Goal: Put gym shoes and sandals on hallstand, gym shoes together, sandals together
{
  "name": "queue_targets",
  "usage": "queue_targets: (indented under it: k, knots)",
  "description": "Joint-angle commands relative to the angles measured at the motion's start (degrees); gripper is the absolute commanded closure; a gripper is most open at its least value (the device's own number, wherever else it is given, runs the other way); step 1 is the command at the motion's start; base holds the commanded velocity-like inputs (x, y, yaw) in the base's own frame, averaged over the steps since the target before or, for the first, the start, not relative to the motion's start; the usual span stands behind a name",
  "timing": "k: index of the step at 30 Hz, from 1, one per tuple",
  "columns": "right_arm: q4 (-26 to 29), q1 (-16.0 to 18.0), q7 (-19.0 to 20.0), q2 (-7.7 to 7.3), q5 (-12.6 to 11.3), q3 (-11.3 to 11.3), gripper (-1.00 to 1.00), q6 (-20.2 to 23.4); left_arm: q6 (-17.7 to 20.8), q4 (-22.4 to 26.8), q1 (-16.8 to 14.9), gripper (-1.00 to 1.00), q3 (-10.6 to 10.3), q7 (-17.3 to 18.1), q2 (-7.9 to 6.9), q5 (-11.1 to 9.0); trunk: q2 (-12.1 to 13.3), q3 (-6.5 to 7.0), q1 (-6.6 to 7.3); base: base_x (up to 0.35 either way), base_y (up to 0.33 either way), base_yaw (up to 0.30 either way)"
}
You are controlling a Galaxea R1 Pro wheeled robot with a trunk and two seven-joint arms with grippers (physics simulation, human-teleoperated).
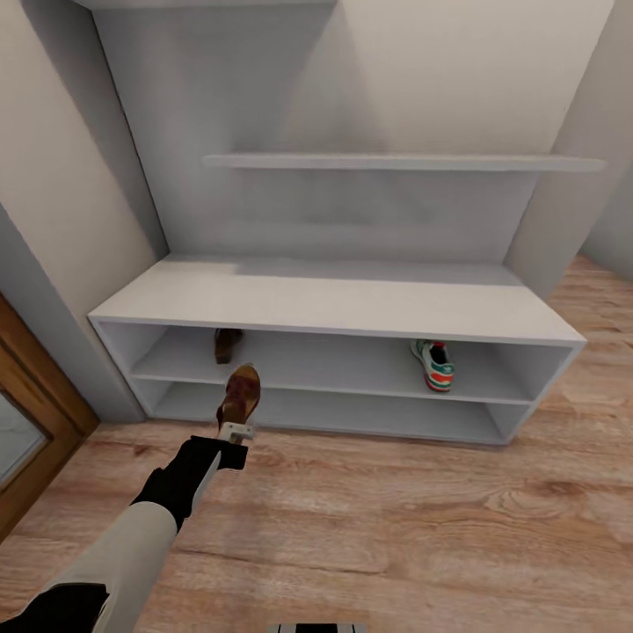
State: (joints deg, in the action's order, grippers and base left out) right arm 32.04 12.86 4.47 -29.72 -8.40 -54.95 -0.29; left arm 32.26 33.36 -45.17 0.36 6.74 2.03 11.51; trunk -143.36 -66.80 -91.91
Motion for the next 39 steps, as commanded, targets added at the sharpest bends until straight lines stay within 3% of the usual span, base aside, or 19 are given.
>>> queue_targets:
  k: [1, 11, 39]
  knots:
    - [-0.08, 0.06, 0.45, 0.01, -0.56, -0.25, 1.00, -0.05, 0.28, 0.12, -0.01, 1.00, 0.07, 0.62, 0.07, 0.80, -0.02, -0.05, -0.02, 0.290, -0.160, 0.000]
    - [-0.11, 0.06, 0.37, -0.05, -0.56, -0.33, 1.00, -0.06, 0.26, 0.14, -0.02, 1.00, 0.14, 0.64, 0.03, 0.80, -0.02, -0.05, -0.02, 0.300, -0.148, 0.000]
    - [-0.13, 0.06, 0.36, -0.07, -0.56, -0.34, 1.00, -0.06, 0.26, 0.18, 0.07, 1.00, 0.78, 0.64, -0.19, 0.80, -0.02, -0.05, -0.02, 0.197, 0.014, 0.000]
